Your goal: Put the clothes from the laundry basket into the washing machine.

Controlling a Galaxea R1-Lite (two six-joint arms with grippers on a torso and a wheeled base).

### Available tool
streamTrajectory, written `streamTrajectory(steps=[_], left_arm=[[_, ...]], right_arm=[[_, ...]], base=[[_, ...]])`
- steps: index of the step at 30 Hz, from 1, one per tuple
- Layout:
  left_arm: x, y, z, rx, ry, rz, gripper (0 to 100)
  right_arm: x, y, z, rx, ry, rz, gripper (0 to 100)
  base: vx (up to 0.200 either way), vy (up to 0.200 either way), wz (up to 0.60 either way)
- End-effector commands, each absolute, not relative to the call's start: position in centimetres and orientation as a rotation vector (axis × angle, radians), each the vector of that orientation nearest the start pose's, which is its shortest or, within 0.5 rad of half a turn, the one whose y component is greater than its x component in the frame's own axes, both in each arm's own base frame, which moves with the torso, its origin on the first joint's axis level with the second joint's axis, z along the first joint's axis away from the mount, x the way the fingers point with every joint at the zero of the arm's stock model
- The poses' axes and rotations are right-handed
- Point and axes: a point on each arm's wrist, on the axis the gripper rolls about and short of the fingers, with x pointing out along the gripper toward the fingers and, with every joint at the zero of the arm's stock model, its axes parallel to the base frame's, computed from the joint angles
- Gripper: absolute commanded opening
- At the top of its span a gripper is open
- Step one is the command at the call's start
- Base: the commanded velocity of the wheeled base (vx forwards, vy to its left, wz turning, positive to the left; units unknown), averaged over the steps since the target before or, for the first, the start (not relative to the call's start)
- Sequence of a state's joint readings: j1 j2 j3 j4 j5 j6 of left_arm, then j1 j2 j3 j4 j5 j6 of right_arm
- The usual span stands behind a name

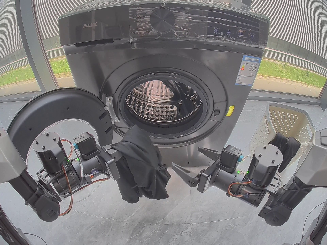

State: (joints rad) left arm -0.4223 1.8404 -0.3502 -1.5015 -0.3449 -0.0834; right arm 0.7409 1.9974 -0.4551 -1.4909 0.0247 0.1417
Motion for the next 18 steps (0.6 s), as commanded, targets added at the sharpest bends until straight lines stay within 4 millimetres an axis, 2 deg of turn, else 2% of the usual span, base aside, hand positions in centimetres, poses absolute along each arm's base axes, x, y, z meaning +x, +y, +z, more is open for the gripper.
streamTrajectory(steps=[1, 11, 17, 18], left_arm=[[24.4, -11.8, 12.6, -0.083, 0.005, -0.768, 0], [24.9, -12.1, 13.0, -0.089, -0.02, -0.747, 0], [24.9, -12.1, 13.1, -0.089, -0.024, -0.747, 0], [24.9, -12.2, 13.1, -0.089, -0.024, -0.749, 0]], right_arm=[[23.0, 20.8, 8.1, 0.101, 0.148, 0.75, 100], [22.6, 21.8, 5.5, 0.058, 0.229, 0.785, 100], [23.7, 22.2, 3.9, 0.047, 0.258, 0.775, 100], [24.3, 22.3, 3.4, 0.045, 0.262, 0.775, 100]], base=[[0.0, 0.0, 0.0], [0.0, 0.0, 0.0], [0.0, 0.0, 0.0], [0.0, 0.0, 0.0]])
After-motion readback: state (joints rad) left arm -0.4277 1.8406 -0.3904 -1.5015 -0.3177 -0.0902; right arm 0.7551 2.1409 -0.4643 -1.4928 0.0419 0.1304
